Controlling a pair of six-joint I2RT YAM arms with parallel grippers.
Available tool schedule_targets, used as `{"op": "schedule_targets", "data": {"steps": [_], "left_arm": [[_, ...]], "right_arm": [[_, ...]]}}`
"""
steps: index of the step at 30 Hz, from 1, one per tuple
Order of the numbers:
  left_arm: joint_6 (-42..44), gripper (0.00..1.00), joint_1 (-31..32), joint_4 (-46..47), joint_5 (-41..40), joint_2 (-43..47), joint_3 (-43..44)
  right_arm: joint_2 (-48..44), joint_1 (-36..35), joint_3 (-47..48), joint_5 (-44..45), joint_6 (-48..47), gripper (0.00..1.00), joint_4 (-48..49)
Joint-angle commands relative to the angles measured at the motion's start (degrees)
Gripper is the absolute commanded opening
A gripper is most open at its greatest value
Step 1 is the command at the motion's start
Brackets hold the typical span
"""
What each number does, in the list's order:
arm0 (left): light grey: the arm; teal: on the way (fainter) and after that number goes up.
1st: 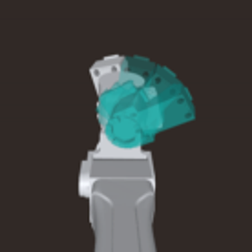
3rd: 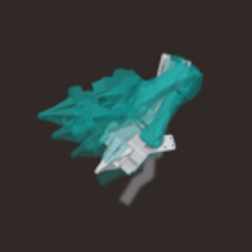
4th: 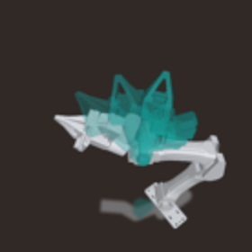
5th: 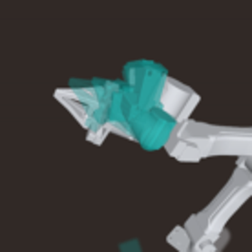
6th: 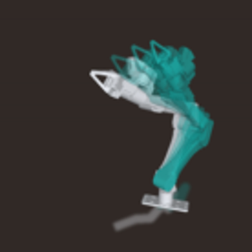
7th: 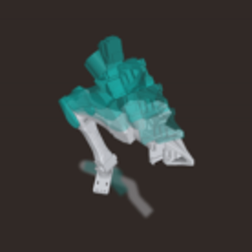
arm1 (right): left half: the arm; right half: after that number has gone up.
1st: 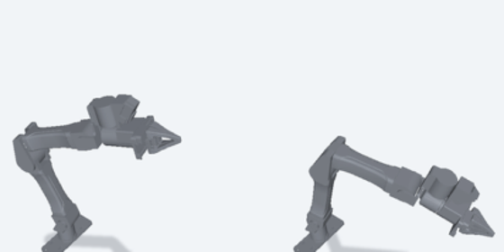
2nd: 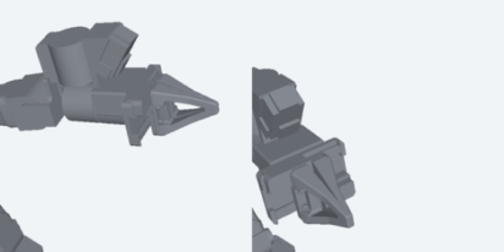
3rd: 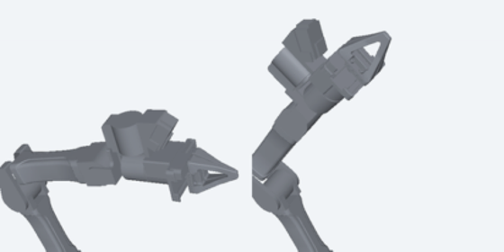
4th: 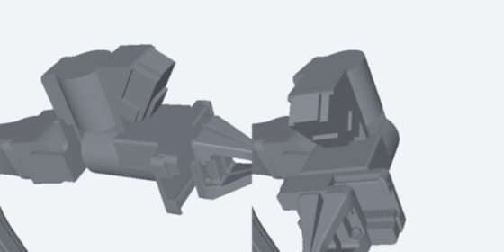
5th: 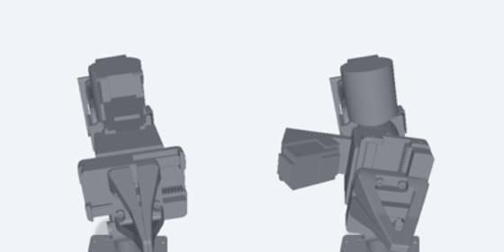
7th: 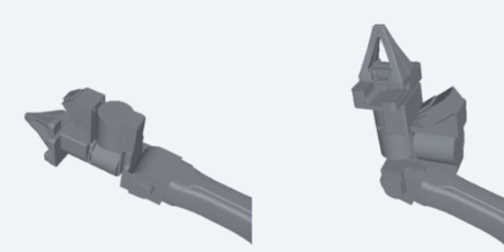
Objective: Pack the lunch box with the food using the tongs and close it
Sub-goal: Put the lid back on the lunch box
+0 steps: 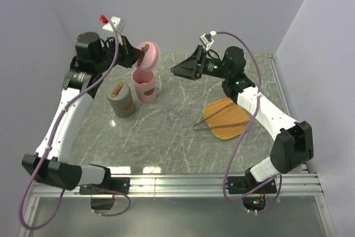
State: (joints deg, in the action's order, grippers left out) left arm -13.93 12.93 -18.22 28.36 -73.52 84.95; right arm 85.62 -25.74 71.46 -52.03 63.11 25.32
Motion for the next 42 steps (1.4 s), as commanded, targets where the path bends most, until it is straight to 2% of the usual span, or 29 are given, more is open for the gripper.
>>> {"op": "schedule_targets", "data": {"steps": [1,2,6,8,14,24,42], "left_arm": [[9.53,0.0,-0.27,-13.23,-9.27,-4.87,7.85],[10.67,0.0,-0.27,-14.99,-11.81,-8.01,9.52],[13.31,0.0,-0.27,-25.7,-16.93,-16.73,20.14],[15.15,0.0,-0.18,-26.17,-18.59,-19.28,21.57],[16.57,0.0,0.17,-29.24,-20.71,-25.52,23.07],[16.75,0.0,2.01,-26.79,-21.86,-29.84,21.14],[16.22,0.0,3.95,-23.36,-24.84,-33.18,17.53]], "right_arm": [[-2.92,2.26,4.03,-1.14,-17.29,0.99,-18.17],[-3.09,2.62,5.08,-0.8,-23.67,1.0,-24.81],[-4.15,3.85,10.53,2.28,-37.69,1.0,-40.68],[-5.28,4.29,11.85,5.16,-44.26,1.0,-47.34],[-11.52,5.61,11.33,12.73,-52.37,1.0,-51.94],[-14.7,6.49,14.14,19.07,-58.54,1.0,-58.81],[-15.14,6.75,12.83,18.37,-56.96,1.0,-56.7]]}}
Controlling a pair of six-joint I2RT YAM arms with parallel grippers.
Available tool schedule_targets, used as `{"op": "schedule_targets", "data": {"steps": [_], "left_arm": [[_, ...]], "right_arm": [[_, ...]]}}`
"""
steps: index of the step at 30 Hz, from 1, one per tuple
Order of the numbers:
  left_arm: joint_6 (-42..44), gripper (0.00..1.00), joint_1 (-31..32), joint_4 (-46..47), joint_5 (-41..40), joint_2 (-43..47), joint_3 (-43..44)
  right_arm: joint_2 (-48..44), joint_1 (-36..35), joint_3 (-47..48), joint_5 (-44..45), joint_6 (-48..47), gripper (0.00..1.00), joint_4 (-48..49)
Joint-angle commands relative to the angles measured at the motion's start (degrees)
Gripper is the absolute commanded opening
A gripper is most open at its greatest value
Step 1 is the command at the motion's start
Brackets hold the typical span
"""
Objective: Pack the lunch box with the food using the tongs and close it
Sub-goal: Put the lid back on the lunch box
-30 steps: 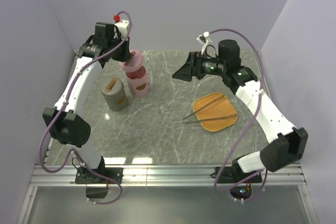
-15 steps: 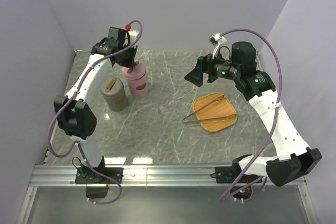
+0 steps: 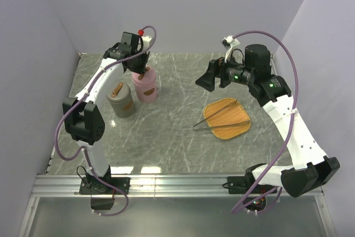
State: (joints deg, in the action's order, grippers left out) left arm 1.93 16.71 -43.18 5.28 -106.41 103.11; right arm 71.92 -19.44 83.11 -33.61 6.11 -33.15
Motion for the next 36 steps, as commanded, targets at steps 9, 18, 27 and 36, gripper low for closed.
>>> {"op": "schedule_targets", "data": {"steps": [9,18,27,36], "left_arm": [[-0.18,0.0,0.17,1.96,-2.38,-0.2,-0.98],[-1.41,0.0,-0.19,0.29,2.89,0.85,2.27],[-1.32,0.0,-0.27,-1.12,3.6,2.87,3.76],[-0.97,0.0,-1.33,-1.03,0.88,2.26,3.76]], "right_arm": [[-1.08,0.54,1.18,-1.11,0.57,1.0,2.12],[-1.61,0.54,0.21,-1.29,0.39,1.0,2.3],[-0.99,0.46,0.03,-2.34,1.01,1.0,2.56],[-1.08,0.54,-0.32,-2.52,1.01,1.0,2.56]]}}
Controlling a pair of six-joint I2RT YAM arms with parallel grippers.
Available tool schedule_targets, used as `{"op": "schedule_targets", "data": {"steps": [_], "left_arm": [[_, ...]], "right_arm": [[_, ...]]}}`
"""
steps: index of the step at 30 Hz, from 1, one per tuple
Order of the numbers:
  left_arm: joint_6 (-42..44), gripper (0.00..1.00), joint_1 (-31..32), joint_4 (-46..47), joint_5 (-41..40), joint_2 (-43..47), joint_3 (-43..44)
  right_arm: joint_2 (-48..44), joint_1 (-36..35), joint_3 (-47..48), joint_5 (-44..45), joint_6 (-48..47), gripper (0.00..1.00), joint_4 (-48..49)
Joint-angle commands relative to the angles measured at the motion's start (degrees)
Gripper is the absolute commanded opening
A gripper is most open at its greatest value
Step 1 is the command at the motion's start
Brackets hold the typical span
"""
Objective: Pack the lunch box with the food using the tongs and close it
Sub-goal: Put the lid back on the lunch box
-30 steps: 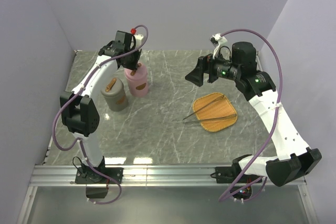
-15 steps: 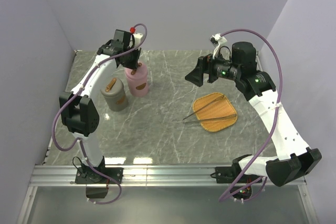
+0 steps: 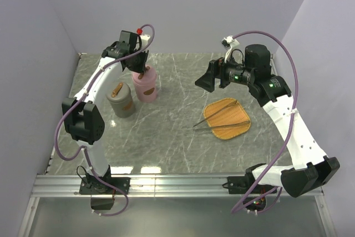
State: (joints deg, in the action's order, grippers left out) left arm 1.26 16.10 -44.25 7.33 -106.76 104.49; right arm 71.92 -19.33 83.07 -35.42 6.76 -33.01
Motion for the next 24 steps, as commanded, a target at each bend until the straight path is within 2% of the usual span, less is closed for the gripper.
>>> {"op": "schedule_targets", "data": {"steps": [1,24], "left_arm": [[-0.2,0.0,-0.89,-0.13,-1.35,2.7,2.39],[0.15,0.0,-1.07,0.3,1.02,1.56,-0.07]], "right_arm": [[-1.17,0.44,-0.54,-0.7,0.35,1.0,2.52],[-1.17,0.44,-1.07,-0.97,0.62,1.0,2.87]]}}
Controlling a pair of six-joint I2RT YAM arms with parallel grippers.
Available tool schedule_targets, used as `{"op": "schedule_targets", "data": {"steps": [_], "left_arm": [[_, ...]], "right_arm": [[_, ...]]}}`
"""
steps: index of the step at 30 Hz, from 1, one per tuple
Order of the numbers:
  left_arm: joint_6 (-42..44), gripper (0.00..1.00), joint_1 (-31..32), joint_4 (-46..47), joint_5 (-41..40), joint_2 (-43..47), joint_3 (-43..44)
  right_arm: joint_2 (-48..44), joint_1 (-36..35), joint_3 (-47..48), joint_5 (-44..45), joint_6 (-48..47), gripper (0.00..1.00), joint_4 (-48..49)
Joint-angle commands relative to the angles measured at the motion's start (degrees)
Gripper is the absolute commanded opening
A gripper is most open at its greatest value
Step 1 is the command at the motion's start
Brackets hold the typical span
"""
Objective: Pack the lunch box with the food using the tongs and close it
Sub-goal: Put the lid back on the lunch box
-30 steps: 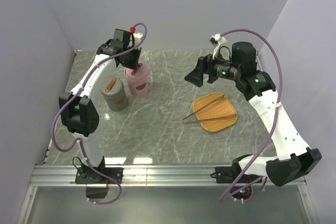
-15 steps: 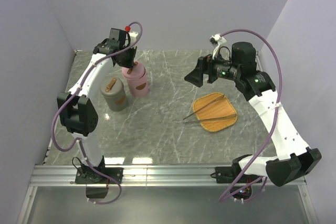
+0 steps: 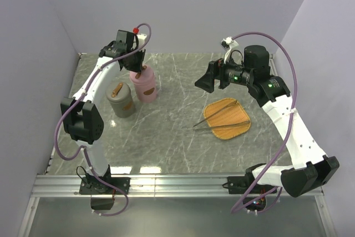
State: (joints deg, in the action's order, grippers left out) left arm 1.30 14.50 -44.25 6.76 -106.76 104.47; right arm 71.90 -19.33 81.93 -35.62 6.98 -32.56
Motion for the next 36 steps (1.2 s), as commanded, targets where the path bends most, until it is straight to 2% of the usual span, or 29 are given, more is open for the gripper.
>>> {"op": "schedule_targets", "data": {"steps": [1,17,26,36], "left_arm": [[0.19,0.0,0.61,0.3,1.58,1.56,-0.05],[-0.16,0.0,0.79,1.54,1.5,0.06,-3.22],[-0.95,0.0,-1.31,1.45,5.09,-1.25,-4.18],[-0.95,0.0,-2.37,-1.45,6.85,0.5,2.14]], "right_arm": [[-1.06,0.35,0.07,-0.86,0.4,1.0,2.32],[-1.41,0.44,-0.54,-0.77,0.14,1.0,2.32],[-1.67,0.44,-0.9,-0.86,-0.04,1.0,2.41],[-1.59,0.44,-0.9,-1.47,0.4,1.0,2.76]]}}
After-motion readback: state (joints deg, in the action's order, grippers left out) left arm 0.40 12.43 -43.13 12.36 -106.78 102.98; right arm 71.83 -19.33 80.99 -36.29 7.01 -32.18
